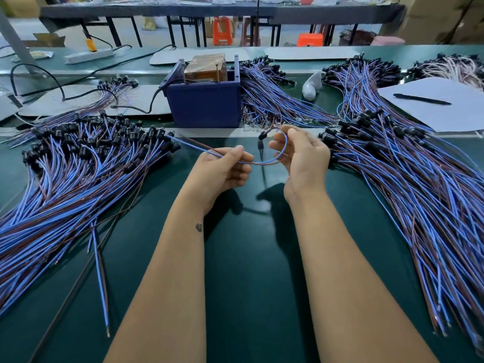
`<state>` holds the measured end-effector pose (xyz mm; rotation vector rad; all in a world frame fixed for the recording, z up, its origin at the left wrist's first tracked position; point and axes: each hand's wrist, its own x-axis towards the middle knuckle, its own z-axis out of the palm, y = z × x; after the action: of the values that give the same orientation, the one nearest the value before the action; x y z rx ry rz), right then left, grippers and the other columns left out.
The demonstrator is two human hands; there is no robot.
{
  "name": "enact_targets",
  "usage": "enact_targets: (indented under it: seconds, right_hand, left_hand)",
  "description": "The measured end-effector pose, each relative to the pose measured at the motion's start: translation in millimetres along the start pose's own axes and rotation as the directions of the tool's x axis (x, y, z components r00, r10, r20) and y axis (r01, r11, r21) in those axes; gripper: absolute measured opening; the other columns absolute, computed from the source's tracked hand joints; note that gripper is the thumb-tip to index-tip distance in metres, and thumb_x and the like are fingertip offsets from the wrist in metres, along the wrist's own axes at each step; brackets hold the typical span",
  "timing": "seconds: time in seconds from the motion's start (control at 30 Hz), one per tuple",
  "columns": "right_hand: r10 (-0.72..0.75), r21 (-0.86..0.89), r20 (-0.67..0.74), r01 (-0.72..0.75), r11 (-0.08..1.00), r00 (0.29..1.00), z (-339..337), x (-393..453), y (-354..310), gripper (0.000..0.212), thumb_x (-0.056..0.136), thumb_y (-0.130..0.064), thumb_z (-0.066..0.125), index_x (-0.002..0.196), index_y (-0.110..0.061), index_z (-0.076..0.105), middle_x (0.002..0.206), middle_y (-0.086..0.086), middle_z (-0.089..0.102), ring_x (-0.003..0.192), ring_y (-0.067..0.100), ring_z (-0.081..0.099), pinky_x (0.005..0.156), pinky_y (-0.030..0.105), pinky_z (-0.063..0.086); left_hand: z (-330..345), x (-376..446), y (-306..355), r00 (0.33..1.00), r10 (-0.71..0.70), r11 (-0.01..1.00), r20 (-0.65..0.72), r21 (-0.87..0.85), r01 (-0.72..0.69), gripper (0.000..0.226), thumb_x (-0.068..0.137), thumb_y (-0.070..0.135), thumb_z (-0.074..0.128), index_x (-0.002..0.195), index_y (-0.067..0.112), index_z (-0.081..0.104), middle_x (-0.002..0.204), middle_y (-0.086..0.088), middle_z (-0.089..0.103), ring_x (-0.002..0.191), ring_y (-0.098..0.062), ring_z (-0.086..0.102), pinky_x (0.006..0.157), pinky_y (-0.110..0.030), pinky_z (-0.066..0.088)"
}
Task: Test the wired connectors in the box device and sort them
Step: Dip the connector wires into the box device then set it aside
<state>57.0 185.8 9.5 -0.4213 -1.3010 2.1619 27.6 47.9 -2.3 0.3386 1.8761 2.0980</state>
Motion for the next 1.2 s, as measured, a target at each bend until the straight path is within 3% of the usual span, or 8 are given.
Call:
enact_targets:
  seconds: [0.27, 0.4, 0.53, 0.63, 0.73, 0.83, 1.1, 1.2]
  right_hand:
    - [-0.138, -0.439, 0.038, 0.141, 0.888, 0.99, -42, 15, -18, 0.019, 0.095, 0.004, 0.049, 0.097, -0.005, 0.066, 0.072, 0.005, 0.065, 0.049, 0.0, 0.056, 0.052, 0.013, 0.044]
    - [-0.205, -0.554, 0.053, 0.2, 0.808, 0.977, -62, 26, -45, 0.018, 0.095, 0.004, 0.051, 0.101, -0.002, 0.067, 0.074, 0.003, 0.066, 0.058, 0.003, 0.061, 0.06, 0.015, 0.05]
    - [-0.247, -0.566, 0.14, 0.282, 0.774, 0.959, -88, 29, -79, 0.021, 0.095, 0.0, 0.054, 0.092, -0.014, 0.069, 0.075, -0.001, 0.071, 0.06, 0.004, 0.063, 0.062, 0.016, 0.051]
    - [-0.245, -0.625, 0.143, 0.279, 0.729, 0.959, -104, 34, -94, 0.022, 0.094, 0.002, 0.053, 0.092, -0.014, 0.069, 0.074, 0.0, 0.071, 0.056, 0.002, 0.062, 0.058, 0.014, 0.049]
    - [-0.21, -0.796, 0.091, 0.198, 0.572, 0.973, -113, 44, -92, 0.023, 0.091, 0.004, 0.049, 0.094, -0.009, 0.068, 0.081, 0.011, 0.071, 0.06, 0.008, 0.062, 0.062, 0.019, 0.054]
    - [-0.208, -0.901, 0.056, 0.139, 0.41, 0.976, -121, 51, -89, 0.029, 0.087, 0.003, 0.046, 0.092, -0.017, 0.066, 0.088, 0.014, 0.071, 0.082, 0.027, 0.066, 0.082, 0.044, 0.056]
    - [-0.211, -1.0, 0.022, 0.024, 0.007, 0.977, -127, 59, -108, 0.041, 0.082, 0.005, 0.047, 0.104, -0.022, 0.069, 0.11, 0.011, 0.067, 0.096, 0.034, 0.058, 0.072, 0.035, 0.045]
    - [-0.238, -0.992, 0.008, -0.022, -0.127, 0.971, -125, 57, -108, 0.036, 0.084, -0.005, 0.049, 0.109, -0.021, 0.071, 0.119, 0.015, 0.064, 0.109, 0.039, 0.055, 0.084, 0.039, 0.045]
  left_hand:
    - [43, -10, -6, 0.952, 0.098, 0.98, 0.29, 0.136, -0.143, 0.019, 0.1, 0.009, 0.054, 0.096, 0.014, 0.072, 0.07, 0.001, 0.067, 0.064, -0.009, 0.062, 0.069, -0.022, 0.054]
    - [67, -21, -10, 0.896, 0.161, 0.927, 0.414, 0.249, -0.282, 0.014, 0.092, 0.003, 0.064, 0.095, 0.013, 0.073, 0.079, -0.003, 0.07, 0.076, -0.011, 0.061, 0.078, -0.025, 0.049]
    - [73, -26, -11, 0.815, 0.213, 0.861, 0.538, 0.29, -0.417, 0.04, 0.091, -0.015, 0.05, 0.117, 0.012, 0.065, 0.095, -0.01, 0.068, 0.083, -0.015, 0.059, 0.081, -0.022, 0.048]
    - [71, -23, -12, 0.813, 0.224, 0.845, 0.537, 0.309, -0.437, 0.052, 0.092, -0.018, 0.042, 0.115, 0.023, 0.063, 0.094, -0.009, 0.067, 0.08, -0.017, 0.06, 0.082, -0.029, 0.05]
    - [74, -21, -15, 0.843, 0.172, 0.871, 0.51, 0.32, -0.372, 0.06, 0.089, -0.021, 0.038, 0.109, 0.027, 0.067, 0.087, -0.004, 0.068, 0.074, -0.009, 0.058, 0.077, -0.023, 0.049]
    - [76, -21, -18, 0.838, 0.147, 0.849, 0.526, 0.368, -0.38, 0.073, 0.076, -0.027, 0.027, 0.109, 0.024, 0.068, 0.085, -0.001, 0.068, 0.075, -0.006, 0.056, 0.081, -0.025, 0.049]
    - [74, -18, -19, 0.901, 0.117, 0.884, 0.417, 0.37, -0.286, 0.068, 0.08, -0.022, 0.03, 0.095, 0.03, 0.071, 0.081, 0.006, 0.07, 0.075, -0.005, 0.06, 0.082, -0.019, 0.049]
    - [75, -17, -21, 0.917, 0.11, 0.899, 0.384, 0.354, -0.257, 0.065, 0.082, -0.02, 0.031, 0.096, 0.03, 0.071, 0.077, 0.01, 0.071, 0.076, -0.005, 0.062, 0.08, -0.017, 0.049]
